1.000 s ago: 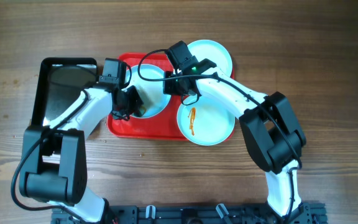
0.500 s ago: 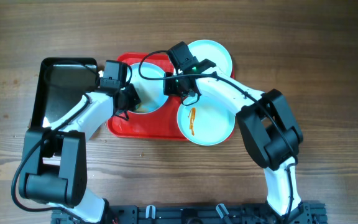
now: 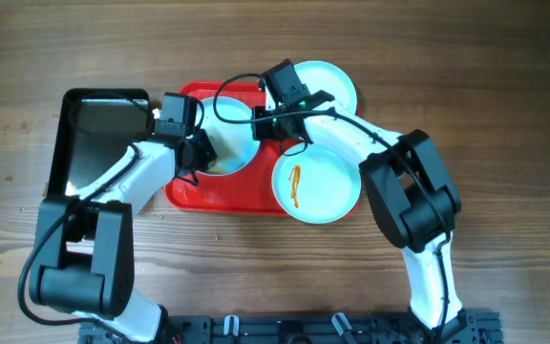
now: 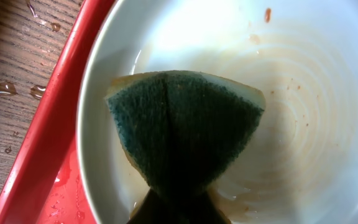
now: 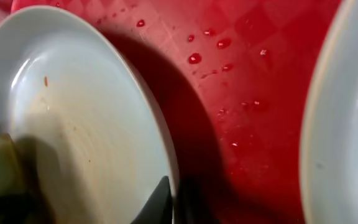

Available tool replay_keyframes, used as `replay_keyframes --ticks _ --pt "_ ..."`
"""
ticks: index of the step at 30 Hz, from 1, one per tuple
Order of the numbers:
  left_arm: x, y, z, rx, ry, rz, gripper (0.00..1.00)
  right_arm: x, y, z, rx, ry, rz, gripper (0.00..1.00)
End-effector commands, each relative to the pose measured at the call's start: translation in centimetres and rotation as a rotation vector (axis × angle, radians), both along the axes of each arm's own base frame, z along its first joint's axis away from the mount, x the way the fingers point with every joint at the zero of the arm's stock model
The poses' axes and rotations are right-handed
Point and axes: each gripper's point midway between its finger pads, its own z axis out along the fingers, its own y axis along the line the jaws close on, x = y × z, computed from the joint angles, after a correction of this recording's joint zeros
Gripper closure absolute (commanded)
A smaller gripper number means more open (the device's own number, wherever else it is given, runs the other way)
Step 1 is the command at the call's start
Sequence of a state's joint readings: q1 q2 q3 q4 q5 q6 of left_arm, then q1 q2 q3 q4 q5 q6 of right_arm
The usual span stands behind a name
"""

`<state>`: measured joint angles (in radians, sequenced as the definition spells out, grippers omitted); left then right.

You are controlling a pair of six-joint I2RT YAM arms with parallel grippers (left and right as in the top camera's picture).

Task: Clean dirty plates on tray and stack at the side
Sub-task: 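Scrub the plate again with the sponge in the left gripper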

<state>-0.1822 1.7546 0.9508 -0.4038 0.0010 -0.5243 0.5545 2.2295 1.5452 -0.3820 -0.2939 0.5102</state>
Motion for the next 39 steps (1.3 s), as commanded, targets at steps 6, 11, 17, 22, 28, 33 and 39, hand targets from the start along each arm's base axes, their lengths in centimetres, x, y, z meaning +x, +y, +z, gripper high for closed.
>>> replay_keyframes --ticks 6,11,17,22,28,33,39 --pt "0.4 1.0 -0.6 0.117 -0.034 -0.127 0.96 -2.9 -1.9 -2.9 -0.027 0.214 -0.058 0.96" --pt "3.4 2.3 1.0 0.25 -0.166 -0.174 0.96 -3.4 -3.0 -3.2 -0.049 0.255 -0.076 0.96" --pt "7.5 1.6 3.9 0.239 -0.373 -0.156 0.96 -3.4 -2.9 -3.2 -0.05 0.252 -0.073 0.95" --pt "5.7 0.4 2.4 0.165 -0.285 -0.212 0.96 -3.3 -2.9 -3.2 -0.048 0.249 -0.072 0.96" --pt "1.7 -1.7 0.1 0.028 -0.112 -0.294 0.96 -3.3 -2.8 -3.1 -0.045 0.246 -0.072 0.96" --pt "2.7 -4.4 1.2 -0.089 -0.19 -0.395 0.96 -3.4 -2.6 -3.1 -0.034 0.253 -0.065 0.96" --pt "4.3 -2.4 -1.9 0.0 -0.18 -0.259 0.96 -3.4 -2.6 -3.1 -0.035 0.253 -0.064 0.96"
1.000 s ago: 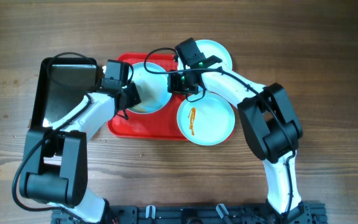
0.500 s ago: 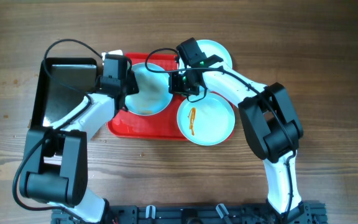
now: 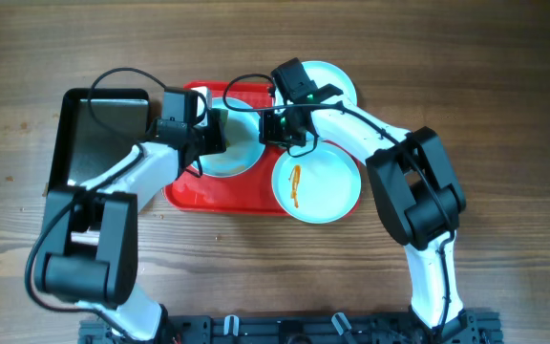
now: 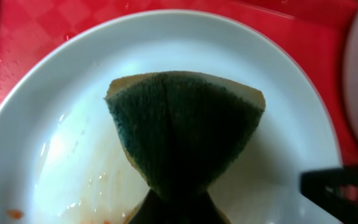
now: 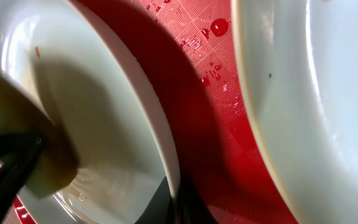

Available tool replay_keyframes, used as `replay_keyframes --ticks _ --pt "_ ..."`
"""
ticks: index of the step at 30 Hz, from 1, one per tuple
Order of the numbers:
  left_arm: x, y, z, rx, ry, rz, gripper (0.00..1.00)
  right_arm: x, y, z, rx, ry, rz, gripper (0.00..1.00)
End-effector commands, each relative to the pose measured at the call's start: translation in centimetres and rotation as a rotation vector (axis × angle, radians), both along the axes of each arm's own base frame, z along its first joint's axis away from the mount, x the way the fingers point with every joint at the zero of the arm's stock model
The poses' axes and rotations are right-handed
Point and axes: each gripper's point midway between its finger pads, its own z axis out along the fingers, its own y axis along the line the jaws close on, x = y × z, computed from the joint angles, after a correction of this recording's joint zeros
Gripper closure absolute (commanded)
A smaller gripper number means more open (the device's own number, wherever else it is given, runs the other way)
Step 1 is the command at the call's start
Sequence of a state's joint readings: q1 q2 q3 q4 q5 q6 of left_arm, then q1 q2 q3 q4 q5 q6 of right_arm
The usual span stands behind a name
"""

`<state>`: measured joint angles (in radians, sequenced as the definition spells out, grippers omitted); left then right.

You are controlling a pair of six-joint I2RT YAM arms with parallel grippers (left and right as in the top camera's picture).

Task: Clean dirty plates on tray and stack at the side
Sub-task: 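Scrub the plate again with the sponge in the left gripper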

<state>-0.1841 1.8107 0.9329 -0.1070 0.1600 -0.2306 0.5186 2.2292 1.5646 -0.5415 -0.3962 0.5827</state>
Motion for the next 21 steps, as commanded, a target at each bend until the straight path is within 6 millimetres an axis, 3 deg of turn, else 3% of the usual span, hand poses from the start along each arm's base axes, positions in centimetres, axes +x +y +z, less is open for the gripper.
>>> replay_keyframes --ticks 1,4,7,11,15,21 --pt "-0.3 1.6 -3.1 0.057 0.065 0.105 0.96 -1.1 -1.1 -2.7 -0.054 0.052 -0.004 0.96" --pt "-1.1 2.8 -3.7 0.035 0.133 0.208 0.96 -1.1 -1.1 -2.7 -0.055 0.051 -0.002 0.96" --pt "-1.8 3.7 -3.0 -0.021 0.252 0.258 0.96 -1.1 -1.1 -2.7 -0.054 0.051 -0.002 0.96" --pt "-3.9 3.7 -1.3 -0.088 0.425 0.259 0.96 -1.1 -1.1 -2.7 -0.054 0.051 -0.002 0.96" --pt "-6.9 2.3 -1.2 -0.143 0.571 0.233 0.96 -1.1 -1.0 -2.7 -0.053 0.05 -0.002 0.96" --pt "-5.3 1.4 -0.9 -0.179 0.503 0.201 0.96 -1.1 -0.9 -2.6 -0.048 0.054 0.001 0.96"
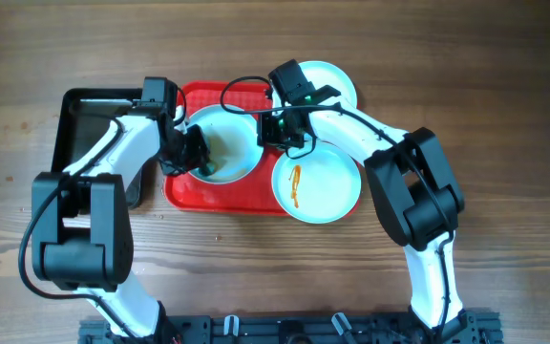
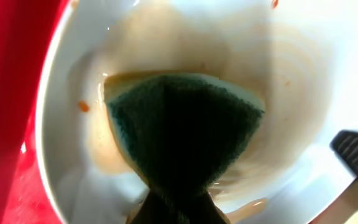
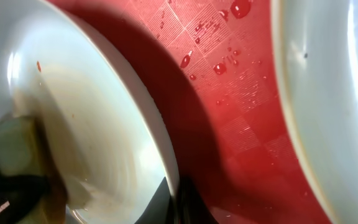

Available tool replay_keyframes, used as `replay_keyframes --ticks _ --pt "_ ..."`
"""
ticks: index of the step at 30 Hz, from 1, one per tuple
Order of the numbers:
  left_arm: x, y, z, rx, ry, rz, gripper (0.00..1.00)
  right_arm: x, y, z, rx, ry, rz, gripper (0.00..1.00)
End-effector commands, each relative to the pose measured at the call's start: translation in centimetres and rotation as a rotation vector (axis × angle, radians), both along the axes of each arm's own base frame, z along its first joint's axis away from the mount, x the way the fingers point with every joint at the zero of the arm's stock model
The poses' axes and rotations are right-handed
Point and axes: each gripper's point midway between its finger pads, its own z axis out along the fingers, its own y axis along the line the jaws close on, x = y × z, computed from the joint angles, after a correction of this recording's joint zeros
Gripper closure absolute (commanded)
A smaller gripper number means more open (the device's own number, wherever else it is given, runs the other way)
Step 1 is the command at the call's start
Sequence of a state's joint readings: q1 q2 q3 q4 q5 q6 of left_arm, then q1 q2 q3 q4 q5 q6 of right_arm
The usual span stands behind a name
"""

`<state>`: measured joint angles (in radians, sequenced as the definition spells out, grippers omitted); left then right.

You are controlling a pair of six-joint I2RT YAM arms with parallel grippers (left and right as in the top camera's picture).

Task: Clean dirty plates on tray and stack at the side
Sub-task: 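Scrub the plate again with the sponge in the left gripper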

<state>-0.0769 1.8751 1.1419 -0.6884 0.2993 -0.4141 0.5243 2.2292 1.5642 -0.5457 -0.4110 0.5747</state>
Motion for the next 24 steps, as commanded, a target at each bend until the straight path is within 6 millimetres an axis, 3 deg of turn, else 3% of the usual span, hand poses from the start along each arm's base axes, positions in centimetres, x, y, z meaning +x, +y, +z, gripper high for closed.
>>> replay_keyframes --ticks 1,5,10,14,17,21,24 --pt "0.5 -1.2 -0.2 -0.051 -0.008 -0.009 0.96 -0.7 -1.3 -2.7 -0.057 0.046 -0.017 0.96" --pt "1.4 -1.4 -0.3 -0.056 -0.046 -0.011 0.96 -0.6 -1.3 -2.7 -0.056 0.043 -0.017 0.96" --pt "5.5 -1.2 -1.5 -0.032 -0.191 -0.007 0.96 -0.7 -1.3 -2.7 -0.056 0.043 -0.016 0.96" --pt "7.1 -0.3 -1.7 0.023 -0.255 0.009 0.96 -0.7 -1.3 -2.7 -0.057 0.043 -0.016 0.96" --pt "6.3 0.1 -2.1 0.044 -0.217 0.014 0.96 -0.7 -1.3 -2.7 -0.057 0.043 -0.016 0.96" --pt "1.7 5.7 -3.8 0.348 0.0 0.283 0.96 -0.5 -1.2 -2.6 -0.052 0.037 -0.016 0.96" --pt "0.9 6.4 -3.7 0.443 0.013 0.322 0.96 -0.5 -1.2 -2.6 -0.052 0.037 -0.016 0.96"
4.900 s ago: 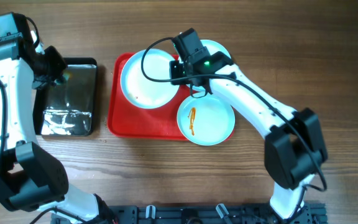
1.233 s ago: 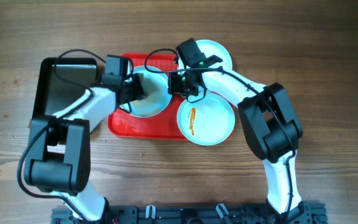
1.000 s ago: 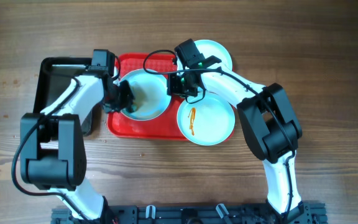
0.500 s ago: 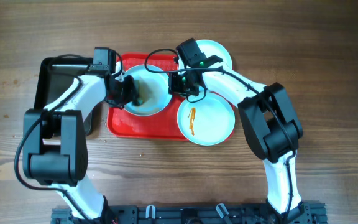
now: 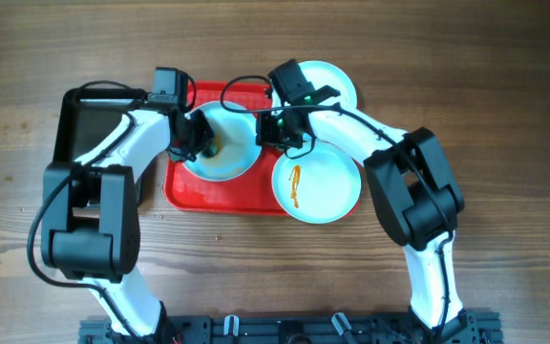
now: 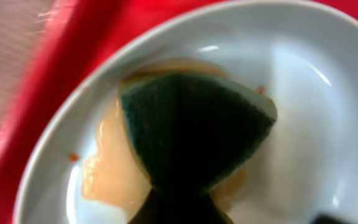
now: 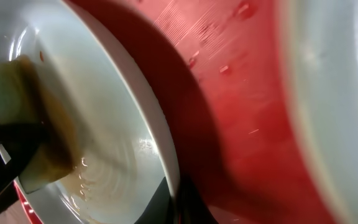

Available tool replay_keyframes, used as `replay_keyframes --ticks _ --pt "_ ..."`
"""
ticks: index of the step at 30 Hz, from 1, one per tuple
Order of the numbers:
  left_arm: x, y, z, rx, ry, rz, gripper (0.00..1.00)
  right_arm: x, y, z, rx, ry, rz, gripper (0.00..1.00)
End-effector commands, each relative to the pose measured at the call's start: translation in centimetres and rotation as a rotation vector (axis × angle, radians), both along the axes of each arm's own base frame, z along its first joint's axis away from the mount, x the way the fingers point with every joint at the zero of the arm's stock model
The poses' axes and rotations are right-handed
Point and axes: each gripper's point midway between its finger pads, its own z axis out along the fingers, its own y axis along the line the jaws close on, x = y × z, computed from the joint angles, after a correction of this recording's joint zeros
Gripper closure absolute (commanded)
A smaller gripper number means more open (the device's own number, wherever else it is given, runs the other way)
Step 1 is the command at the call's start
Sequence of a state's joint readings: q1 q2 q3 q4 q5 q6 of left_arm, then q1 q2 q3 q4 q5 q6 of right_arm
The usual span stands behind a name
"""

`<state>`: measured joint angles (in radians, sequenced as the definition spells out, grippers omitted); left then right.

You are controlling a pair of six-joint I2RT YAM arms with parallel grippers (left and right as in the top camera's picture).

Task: Clean dirty plates on tray and stack at the side
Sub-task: 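Scrub the plate again with the sponge in the left gripper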

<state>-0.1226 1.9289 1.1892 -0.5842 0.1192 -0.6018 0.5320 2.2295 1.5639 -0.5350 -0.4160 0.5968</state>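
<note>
A white plate [image 5: 225,145] smeared with brownish soapy liquid lies on the red tray [image 5: 246,201]. My left gripper [image 5: 197,137] is shut on a green-and-yellow sponge [image 6: 194,130] that presses on the plate's left part [image 6: 303,93]. My right gripper [image 5: 277,129] is shut on that plate's right rim [image 7: 166,155], the sponge [image 7: 27,118] showing at the left of its view. A second white plate [image 5: 317,182] with an orange streak sits at the tray's right end. A third, clean-looking plate [image 5: 330,81] lies behind it on the table.
A black tray [image 5: 89,143] stands left of the red one, under my left arm. Water drops [image 7: 225,68] dot the red tray between the plates. Wooden table [image 5: 504,115] surrounds everything.
The left gripper with the sponge has shifted from the plate's lower left to its upper left. The right gripper still holds the same rim.
The sponge was held on the plate's lower left, then near its middle, then back at the lower left, and now sits at the upper left. More brown soapy film covers the plate. The right gripper has kept the rim pinched throughout.
</note>
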Motion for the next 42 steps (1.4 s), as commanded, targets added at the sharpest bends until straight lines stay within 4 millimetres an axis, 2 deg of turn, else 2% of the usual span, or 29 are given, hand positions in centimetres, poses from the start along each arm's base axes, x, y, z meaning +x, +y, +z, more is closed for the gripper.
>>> replay_keyframes --ticks 1,2,3,5,6,8,11,13,15,18,20,22,24,25,29,32,35,36,41,42 --pt "-2.6 5.1 -3.0 0.291 0.091 0.163 0.96 -0.4 -1.7 -2.7 -0.063 0.032 -0.006 0.96" --pt "-2.5 4.4 -3.0 0.272 0.087 0.147 0.96 -0.4 -1.7 -2.7 -0.063 0.032 -0.006 0.96" --pt "-2.4 2.6 -3.1 0.205 0.085 0.081 0.96 -0.4 -1.7 -2.7 -0.063 0.033 -0.006 0.96" --pt "-2.5 -3.9 -2.5 -0.099 0.063 -0.195 0.96 -0.5 -1.7 -2.7 -0.064 0.035 -0.006 0.96" --pt "-3.0 -6.2 -1.7 -0.231 0.054 -0.287 0.96 -0.5 -1.7 -2.7 -0.065 0.036 -0.006 0.96" --pt "-3.5 -8.2 -0.6 -0.354 0.042 -0.356 0.96 -0.5 -1.7 -2.7 -0.065 0.035 -0.006 0.96" --pt "-3.0 -8.5 -0.4 -0.368 0.015 -0.364 0.96 -0.5 -1.7 -2.7 -0.064 0.035 -0.007 0.96" --pt "-1.5 -8.6 -0.1 -0.36 -0.051 -0.372 0.96 -0.5 -1.7 -2.7 -0.064 0.035 -0.006 0.96" --pt "0.2 -8.1 -0.1 -0.313 -0.114 -0.35 0.96 -0.5 -1.7 -2.7 -0.065 0.035 -0.006 0.96" --pt "4.0 -4.0 -0.6 -0.069 -0.215 -0.171 0.96 -0.5 -1.7 -2.7 -0.065 0.035 -0.006 0.96" --pt "4.4 -2.3 -0.8 0.016 -0.22 -0.105 0.96 -0.5 -1.7 -2.7 -0.065 0.035 -0.006 0.96" --pt "3.7 -1.9 -1.2 0.037 -0.19 -0.1 0.96 -0.5 -1.7 -2.7 -0.065 0.035 -0.006 0.96" --pt "2.1 -1.5 -1.9 0.048 -0.118 -0.102 0.96 -0.5 -1.7 -2.7 -0.065 0.035 -0.006 0.96" --pt "0.5 -1.3 -2.4 0.057 -0.046 -0.104 0.96 -0.5 -1.7 -2.7 -0.065 0.035 -0.006 0.96" --pt "-3.4 -0.6 -3.2 0.079 0.115 -0.123 0.96 -0.5 -1.7 -2.7 -0.065 0.035 -0.006 0.96" --pt "-5.4 -0.2 -3.3 0.1 0.186 -0.224 0.96 -0.5 -1.7 -2.7 -0.065 0.035 -0.006 0.96" --pt "-6.2 0.1 -3.4 0.123 0.208 -0.307 0.96 -0.5 -1.7 -2.7 -0.062 0.036 -0.005 0.96" --pt "-6.2 0.8 -3.4 0.163 0.213 -0.32 0.96 -0.5 -1.7 -2.7 -0.062 0.037 -0.005 0.96" --pt "-6.2 6.5 -2.6 0.493 0.248 -0.291 0.96 -0.5 -1.7 -2.7 -0.062 0.037 -0.005 0.96" --pt "-6.1 7.0 -2.4 0.526 0.247 -0.287 0.96 -0.5 -1.7 -2.7 -0.062 0.037 -0.005 0.96"
